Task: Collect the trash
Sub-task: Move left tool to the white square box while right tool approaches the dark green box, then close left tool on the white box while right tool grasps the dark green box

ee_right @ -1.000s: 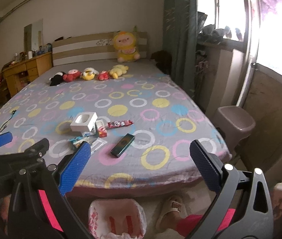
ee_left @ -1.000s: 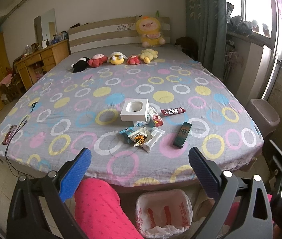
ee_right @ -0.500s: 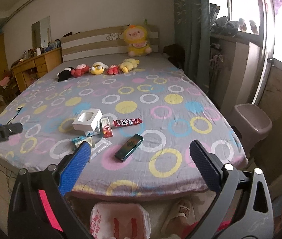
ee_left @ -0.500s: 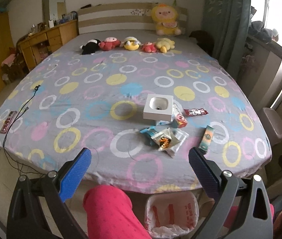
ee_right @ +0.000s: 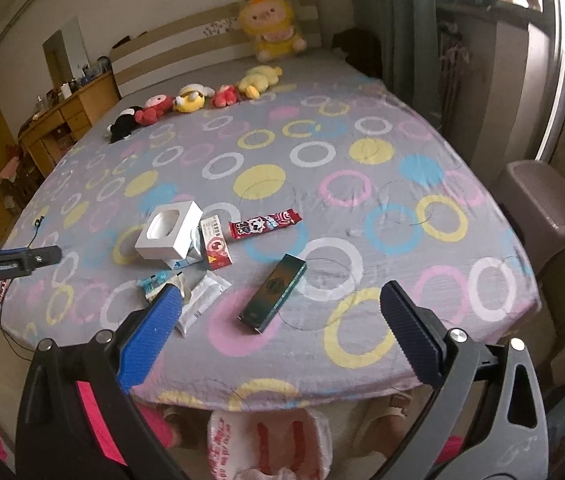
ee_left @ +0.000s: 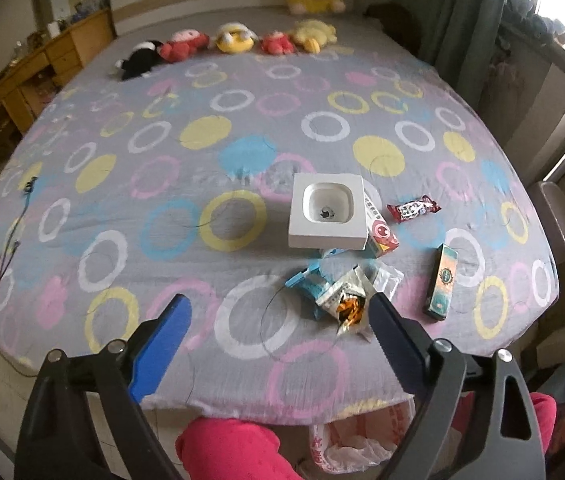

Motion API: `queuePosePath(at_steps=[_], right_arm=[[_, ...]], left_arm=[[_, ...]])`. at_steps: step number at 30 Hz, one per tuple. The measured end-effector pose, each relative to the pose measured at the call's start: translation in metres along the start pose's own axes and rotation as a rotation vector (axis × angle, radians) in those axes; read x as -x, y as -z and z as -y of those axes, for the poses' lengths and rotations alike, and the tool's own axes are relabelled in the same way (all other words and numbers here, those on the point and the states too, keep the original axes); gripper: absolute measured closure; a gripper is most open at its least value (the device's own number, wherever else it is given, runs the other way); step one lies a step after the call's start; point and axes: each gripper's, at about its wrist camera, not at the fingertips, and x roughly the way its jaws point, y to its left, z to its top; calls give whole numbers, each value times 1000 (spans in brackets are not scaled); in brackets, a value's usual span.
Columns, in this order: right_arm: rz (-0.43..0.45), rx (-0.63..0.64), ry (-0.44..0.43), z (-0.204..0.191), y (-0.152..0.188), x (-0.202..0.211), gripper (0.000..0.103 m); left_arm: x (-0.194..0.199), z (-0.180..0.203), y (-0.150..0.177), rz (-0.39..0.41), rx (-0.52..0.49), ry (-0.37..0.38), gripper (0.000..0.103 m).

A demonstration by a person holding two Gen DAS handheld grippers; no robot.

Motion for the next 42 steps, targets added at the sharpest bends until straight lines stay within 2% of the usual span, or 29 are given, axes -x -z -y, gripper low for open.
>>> queuePosePath(at_steps=[6, 12, 16, 18, 22, 31, 33, 36, 39, 42], right_arm=[[-88, 23, 0, -12, -14, -47, 6], [-191, -40, -30, -10, -18, -108, 6], [-236, -59, -12, -12, -13, -142, 6], [-255, -64, 1, -14, -8, -159, 6], [-289, -75, 37, -17, 0, -189, 6], [-348, -158, 75, -12, 20, -225, 6], [-353, -165, 83, -12, 22, -229, 6], [-349, -154, 109, -13, 25, -232, 6], [-344, -119, 145, -17, 27, -233, 11], [-336, -103, 176, -18, 27, -233, 25]], left_arm=[[-42, 0, -34, -65, -23, -5, 15], [-93, -2, -59, -138, -15, 5, 15], [-122, -3, -70, -174, -4, 20, 17], [-135, -4, -75, -189, 3, 25, 22], [-163, -9, -83, -222, 27, 39, 22], [-196, -7, -91, -254, 28, 45, 24], [-202, -6, -91, -263, 33, 50, 34], [-208, -6, -93, -262, 48, 70, 44], [-209, -4, -92, -251, 50, 71, 44], [-209, -6, -92, -258, 71, 111, 44]])
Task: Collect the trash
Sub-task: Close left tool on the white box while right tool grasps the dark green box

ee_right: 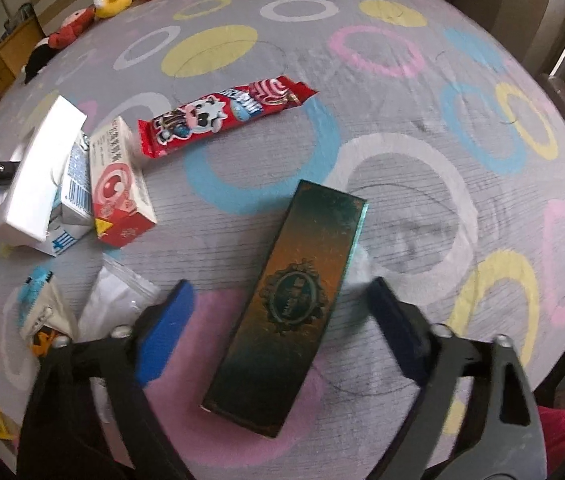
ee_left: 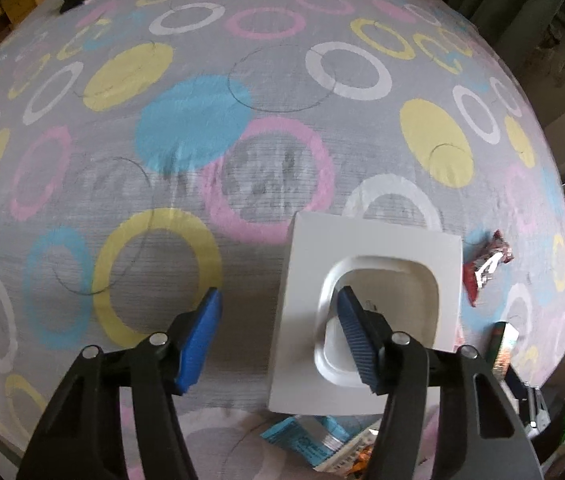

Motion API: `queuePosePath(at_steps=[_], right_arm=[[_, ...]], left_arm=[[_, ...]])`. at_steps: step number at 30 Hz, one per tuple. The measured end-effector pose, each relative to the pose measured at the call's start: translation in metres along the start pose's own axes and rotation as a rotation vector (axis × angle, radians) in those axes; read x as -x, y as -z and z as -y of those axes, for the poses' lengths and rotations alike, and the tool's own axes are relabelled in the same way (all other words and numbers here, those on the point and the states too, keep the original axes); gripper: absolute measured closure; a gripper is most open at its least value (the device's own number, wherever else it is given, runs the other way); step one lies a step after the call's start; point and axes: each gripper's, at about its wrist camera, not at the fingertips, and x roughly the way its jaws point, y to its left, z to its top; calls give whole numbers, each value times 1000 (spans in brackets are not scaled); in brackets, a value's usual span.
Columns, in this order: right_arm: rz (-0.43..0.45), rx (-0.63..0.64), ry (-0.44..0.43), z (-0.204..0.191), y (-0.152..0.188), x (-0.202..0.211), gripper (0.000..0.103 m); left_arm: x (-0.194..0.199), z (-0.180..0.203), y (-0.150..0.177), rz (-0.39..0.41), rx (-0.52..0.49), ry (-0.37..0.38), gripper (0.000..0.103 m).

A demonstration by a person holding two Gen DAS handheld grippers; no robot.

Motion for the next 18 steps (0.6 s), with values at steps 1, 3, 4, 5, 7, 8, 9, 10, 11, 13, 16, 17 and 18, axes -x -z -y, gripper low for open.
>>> queuePosePath(at_steps=[1, 3, 4, 5, 7, 8, 9, 10, 11, 13, 16, 17, 18], right_arm=[[7, 5, 11, 1, 1, 2, 30], [9, 10, 20, 2, 2, 3, 36], [11, 13, 26, 2, 3, 4, 42], [14, 14, 25, 4, 3, 6, 50], [17, 22, 27, 6, 3, 8, 61], [17, 28, 27, 7, 4, 9, 64], [15, 31, 22, 8, 3, 9, 66], [15, 34, 17, 8, 3, 10, 66], [13, 34, 13, 8, 1, 9, 66], [9, 36, 6, 10, 1, 10, 66], [11, 44, 8, 12, 1, 12, 66], [12, 47, 10, 12, 1, 12, 66], [14, 49, 11, 11, 1, 14, 66]], left_arm=[[0, -1, 0, -5, 7, 13, 44], [-1, -2, 0, -6, 13, 19, 45], [-1, -1, 1, -4, 15, 15, 45], [0, -1, 1, -2, 14, 17, 50], [0, 0, 0, -4, 11, 28, 56], [0, 1, 0, -8, 8, 32, 63], [1, 2, 0, -10, 5, 37, 69], [2, 3, -1, -8, 7, 37, 71], [3, 3, -1, -10, 8, 36, 74], [4, 5, -1, -8, 4, 39, 77], [7, 4, 0, -5, 6, 48, 79], [8, 3, 1, -7, 13, 49, 80], [9, 2, 2, -8, 17, 48, 80]])
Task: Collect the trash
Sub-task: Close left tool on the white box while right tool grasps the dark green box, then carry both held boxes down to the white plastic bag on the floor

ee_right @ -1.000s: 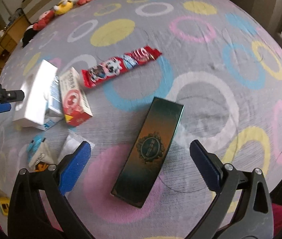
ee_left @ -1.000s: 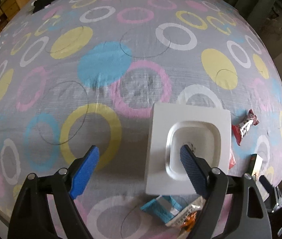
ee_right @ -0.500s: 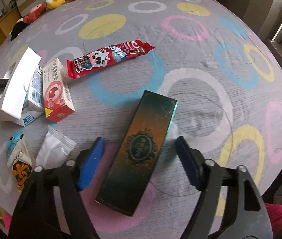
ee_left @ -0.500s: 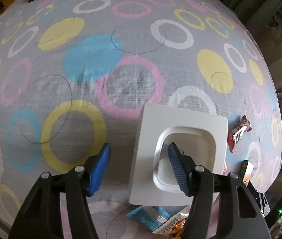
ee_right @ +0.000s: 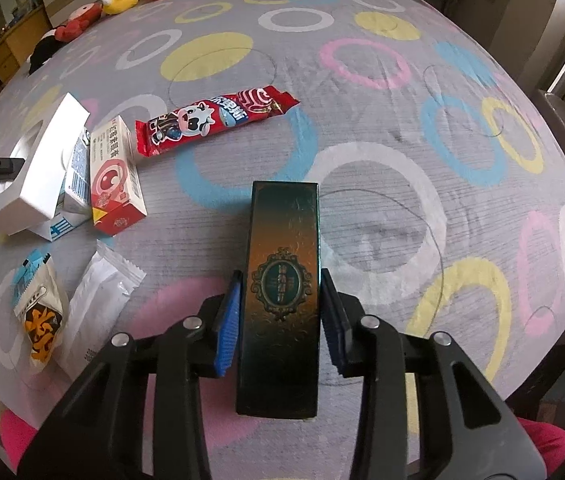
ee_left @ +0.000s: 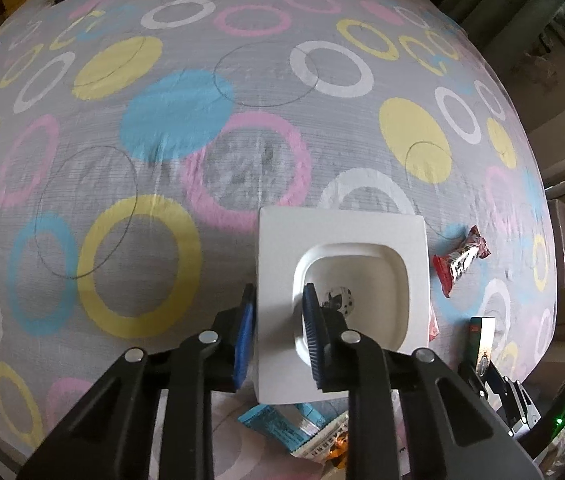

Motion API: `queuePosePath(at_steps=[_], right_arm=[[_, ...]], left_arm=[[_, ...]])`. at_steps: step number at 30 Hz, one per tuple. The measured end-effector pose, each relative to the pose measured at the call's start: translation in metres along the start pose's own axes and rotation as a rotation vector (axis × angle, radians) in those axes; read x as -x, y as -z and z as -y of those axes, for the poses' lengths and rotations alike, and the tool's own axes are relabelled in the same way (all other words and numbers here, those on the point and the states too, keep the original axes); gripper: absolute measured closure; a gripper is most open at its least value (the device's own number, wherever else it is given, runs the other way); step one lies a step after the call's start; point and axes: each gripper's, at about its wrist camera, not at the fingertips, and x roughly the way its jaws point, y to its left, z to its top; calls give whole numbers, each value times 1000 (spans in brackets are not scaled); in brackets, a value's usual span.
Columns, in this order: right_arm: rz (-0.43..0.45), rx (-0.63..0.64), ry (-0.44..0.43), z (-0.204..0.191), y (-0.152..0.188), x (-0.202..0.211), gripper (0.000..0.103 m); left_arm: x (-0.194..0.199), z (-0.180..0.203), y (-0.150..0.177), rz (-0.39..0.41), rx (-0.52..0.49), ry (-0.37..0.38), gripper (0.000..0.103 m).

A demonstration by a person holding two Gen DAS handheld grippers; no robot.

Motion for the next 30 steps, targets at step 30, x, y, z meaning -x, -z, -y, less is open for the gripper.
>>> queuePosePath(at_steps=[30], right_arm=[[280, 130, -105, -7, 0, 159, 66]], left_arm=[[146, 14, 101, 216, -61, -91, 81]])
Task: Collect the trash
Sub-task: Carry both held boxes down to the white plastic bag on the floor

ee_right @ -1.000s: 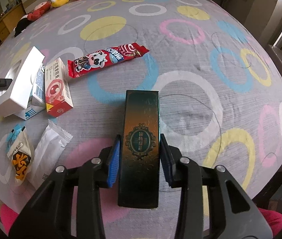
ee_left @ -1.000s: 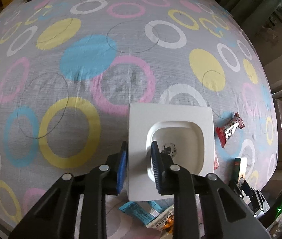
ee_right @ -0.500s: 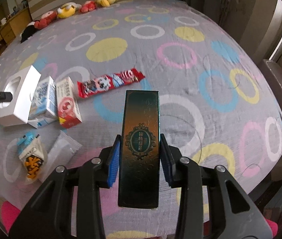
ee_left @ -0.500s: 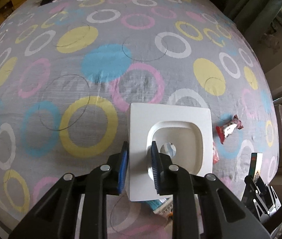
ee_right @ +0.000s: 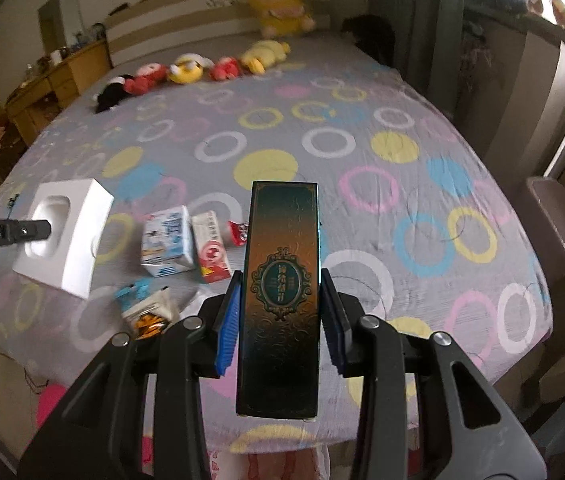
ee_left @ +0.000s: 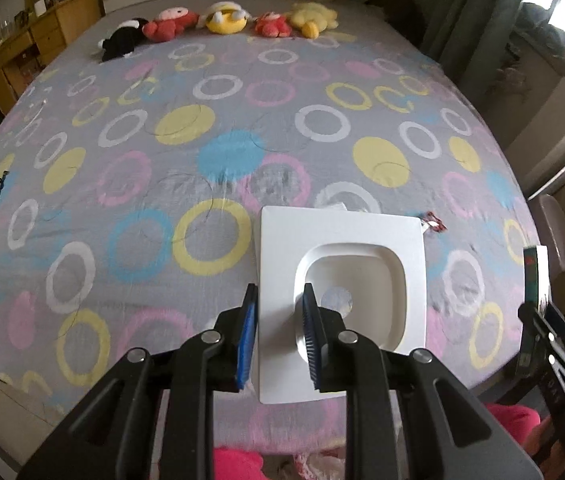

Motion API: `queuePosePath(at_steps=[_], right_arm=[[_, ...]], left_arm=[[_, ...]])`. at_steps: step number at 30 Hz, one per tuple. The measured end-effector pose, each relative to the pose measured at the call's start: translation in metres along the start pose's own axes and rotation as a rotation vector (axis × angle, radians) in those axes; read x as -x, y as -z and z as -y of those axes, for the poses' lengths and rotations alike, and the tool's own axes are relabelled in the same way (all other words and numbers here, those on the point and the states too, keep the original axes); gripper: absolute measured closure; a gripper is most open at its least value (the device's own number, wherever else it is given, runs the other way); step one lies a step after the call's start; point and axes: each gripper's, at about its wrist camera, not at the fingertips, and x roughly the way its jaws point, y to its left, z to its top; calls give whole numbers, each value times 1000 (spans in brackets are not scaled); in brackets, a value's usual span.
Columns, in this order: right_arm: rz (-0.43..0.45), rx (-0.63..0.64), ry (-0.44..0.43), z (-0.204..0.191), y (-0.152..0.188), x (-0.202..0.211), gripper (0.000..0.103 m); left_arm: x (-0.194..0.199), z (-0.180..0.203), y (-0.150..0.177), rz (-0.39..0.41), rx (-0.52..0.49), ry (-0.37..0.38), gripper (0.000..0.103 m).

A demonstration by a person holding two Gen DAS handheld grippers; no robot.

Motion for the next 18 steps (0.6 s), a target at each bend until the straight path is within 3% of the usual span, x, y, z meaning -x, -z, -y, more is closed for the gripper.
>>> queuePosePath(at_steps=[7, 18], right_arm=[[60, 62, -33, -10, 18, 57, 67], [67, 116, -68, -16, 66, 107, 67]], left_arm=[[40, 11, 44, 22, -15, 9, 81], [74, 36, 120, 34, -47, 39, 81]])
